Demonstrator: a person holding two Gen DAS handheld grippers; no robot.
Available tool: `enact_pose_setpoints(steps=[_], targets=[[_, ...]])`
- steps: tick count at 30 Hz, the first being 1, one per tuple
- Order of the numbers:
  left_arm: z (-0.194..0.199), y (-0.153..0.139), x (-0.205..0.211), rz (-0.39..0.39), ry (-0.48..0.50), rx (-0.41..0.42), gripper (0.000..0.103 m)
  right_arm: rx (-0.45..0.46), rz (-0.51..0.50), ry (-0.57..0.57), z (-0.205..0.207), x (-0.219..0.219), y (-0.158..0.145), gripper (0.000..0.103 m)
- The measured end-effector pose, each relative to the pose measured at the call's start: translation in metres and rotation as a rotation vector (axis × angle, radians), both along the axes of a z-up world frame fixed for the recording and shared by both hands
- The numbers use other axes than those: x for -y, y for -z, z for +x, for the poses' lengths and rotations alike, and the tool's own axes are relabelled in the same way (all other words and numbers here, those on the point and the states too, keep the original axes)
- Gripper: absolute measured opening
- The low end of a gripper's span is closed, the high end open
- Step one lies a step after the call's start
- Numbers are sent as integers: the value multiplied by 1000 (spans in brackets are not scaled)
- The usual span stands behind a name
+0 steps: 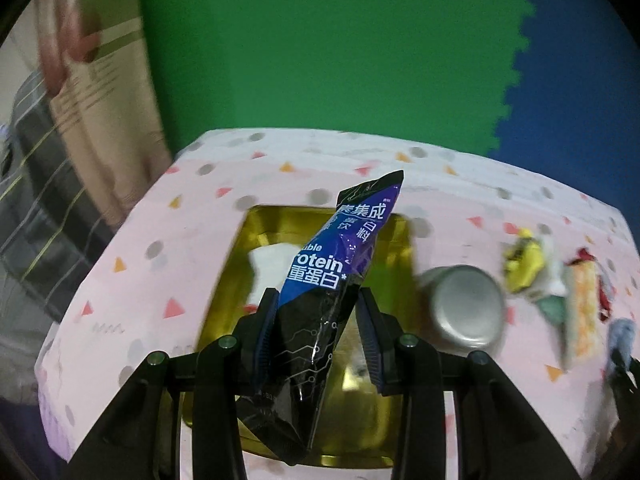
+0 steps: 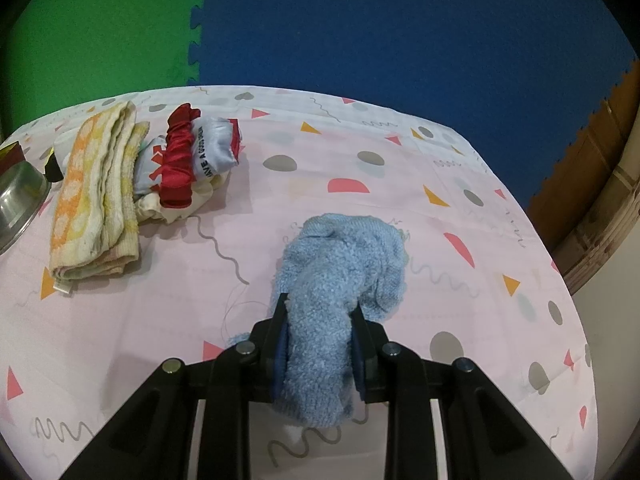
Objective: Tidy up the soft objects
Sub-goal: 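Lower the black packet into the tin box and open the left gripper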
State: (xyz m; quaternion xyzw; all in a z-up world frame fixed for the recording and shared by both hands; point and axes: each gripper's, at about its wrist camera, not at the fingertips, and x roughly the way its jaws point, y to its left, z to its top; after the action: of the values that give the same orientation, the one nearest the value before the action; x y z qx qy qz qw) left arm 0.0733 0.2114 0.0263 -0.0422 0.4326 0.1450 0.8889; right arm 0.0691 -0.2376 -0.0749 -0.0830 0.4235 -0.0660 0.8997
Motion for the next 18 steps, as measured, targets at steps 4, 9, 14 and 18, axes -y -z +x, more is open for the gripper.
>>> enact_pose_setpoints(steps=[4, 9, 14, 18], targets=[[-3, 18, -21, -17, -59, -23, 35, 0, -4, 0, 0, 0, 0, 27], [-7, 33, -37, 10, -114, -31, 36, 1, -17, -1, -1, -3, 0, 27], [-6, 42, -45, 23, -141, -38, 36, 1, -19, 0, -1, -3, 0, 27], [-6, 47, -47, 21, -141, -44, 37, 1, -27, 0, -1, -3, 0, 27]])
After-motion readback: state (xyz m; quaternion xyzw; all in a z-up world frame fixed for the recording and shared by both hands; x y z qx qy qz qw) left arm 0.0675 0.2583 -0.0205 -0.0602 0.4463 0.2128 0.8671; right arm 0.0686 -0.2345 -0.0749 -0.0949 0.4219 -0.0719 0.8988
